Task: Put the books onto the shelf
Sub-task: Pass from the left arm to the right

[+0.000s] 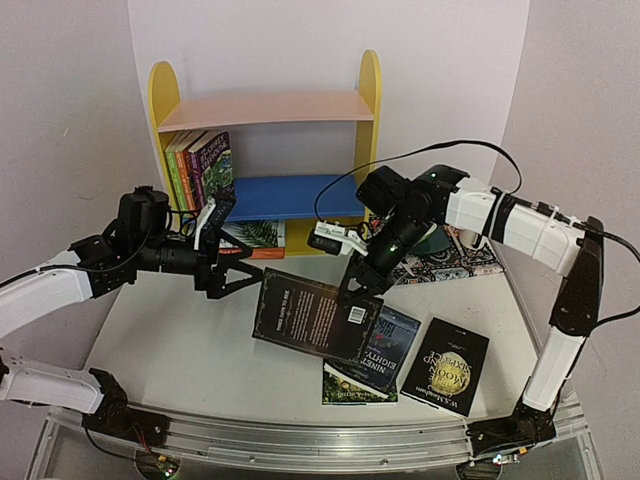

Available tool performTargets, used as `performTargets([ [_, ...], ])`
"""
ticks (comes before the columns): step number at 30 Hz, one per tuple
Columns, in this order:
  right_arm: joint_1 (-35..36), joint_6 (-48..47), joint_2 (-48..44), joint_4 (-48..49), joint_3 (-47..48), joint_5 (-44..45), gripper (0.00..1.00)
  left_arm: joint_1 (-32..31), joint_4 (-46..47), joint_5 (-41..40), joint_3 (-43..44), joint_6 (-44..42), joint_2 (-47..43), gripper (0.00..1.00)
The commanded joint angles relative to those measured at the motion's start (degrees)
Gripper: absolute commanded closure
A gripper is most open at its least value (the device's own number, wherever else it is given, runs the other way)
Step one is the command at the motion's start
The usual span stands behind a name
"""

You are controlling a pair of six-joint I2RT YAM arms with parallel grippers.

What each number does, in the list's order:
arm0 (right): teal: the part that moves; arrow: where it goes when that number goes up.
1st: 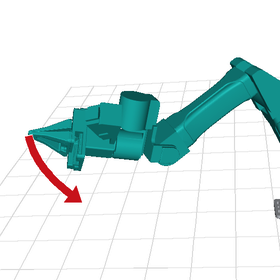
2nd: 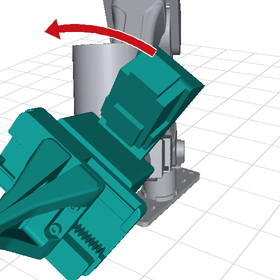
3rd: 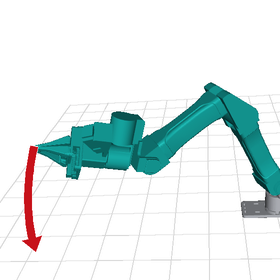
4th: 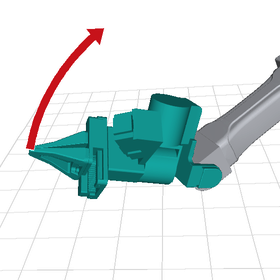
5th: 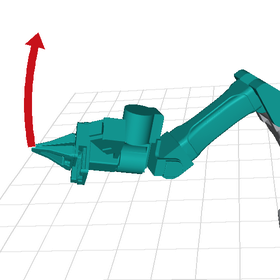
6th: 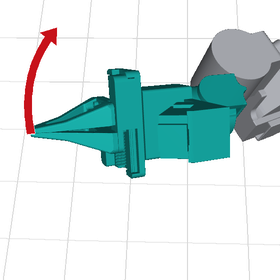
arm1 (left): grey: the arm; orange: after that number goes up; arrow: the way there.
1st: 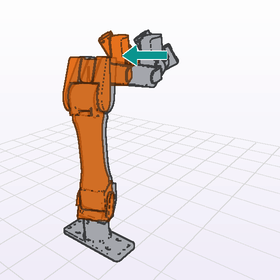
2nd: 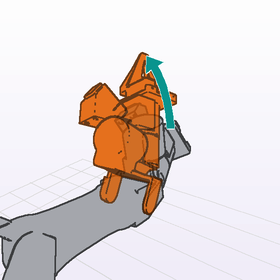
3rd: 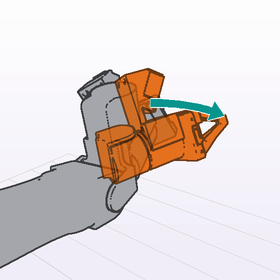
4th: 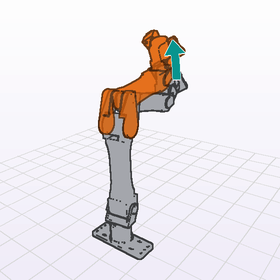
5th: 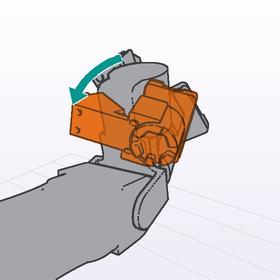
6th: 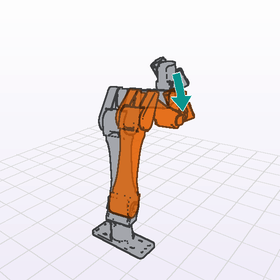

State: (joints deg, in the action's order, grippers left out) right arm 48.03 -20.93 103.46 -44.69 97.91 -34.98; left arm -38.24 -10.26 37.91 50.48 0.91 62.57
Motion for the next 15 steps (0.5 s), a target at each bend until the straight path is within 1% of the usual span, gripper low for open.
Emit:
performTargets([
  [1,-0.6,5.9,-7.6,9.7,-3.4,1.5,1.00,0.4,2.0,-6.8,-1.3,0.8,-3.1,0.04],
  [3,-1.0,8.6,-9.9,14.2,-5.3,2.1,1.00,1.3,3.9,-7.3,-2.6,3.3,-4.0,0.03],
  [8,-2.3,18.4,-16.4,28.5,-12.7,3.8,1.00,4.8,14.6,-3.7,-6.7,10.9,-5.9,0.01],
  [11,-2.4,24.5,-19.5,36.1,-16.6,6.2,1.00,6.8,19.6,-1.6,-7.4,15.2,-5.0,0.01],
  [15,-2.4,32.2,-22.0,43.7,-18.6,9.3,1.00,9.7,28.7,2.8,-7.6,22.4,-1.7,0.00],
])
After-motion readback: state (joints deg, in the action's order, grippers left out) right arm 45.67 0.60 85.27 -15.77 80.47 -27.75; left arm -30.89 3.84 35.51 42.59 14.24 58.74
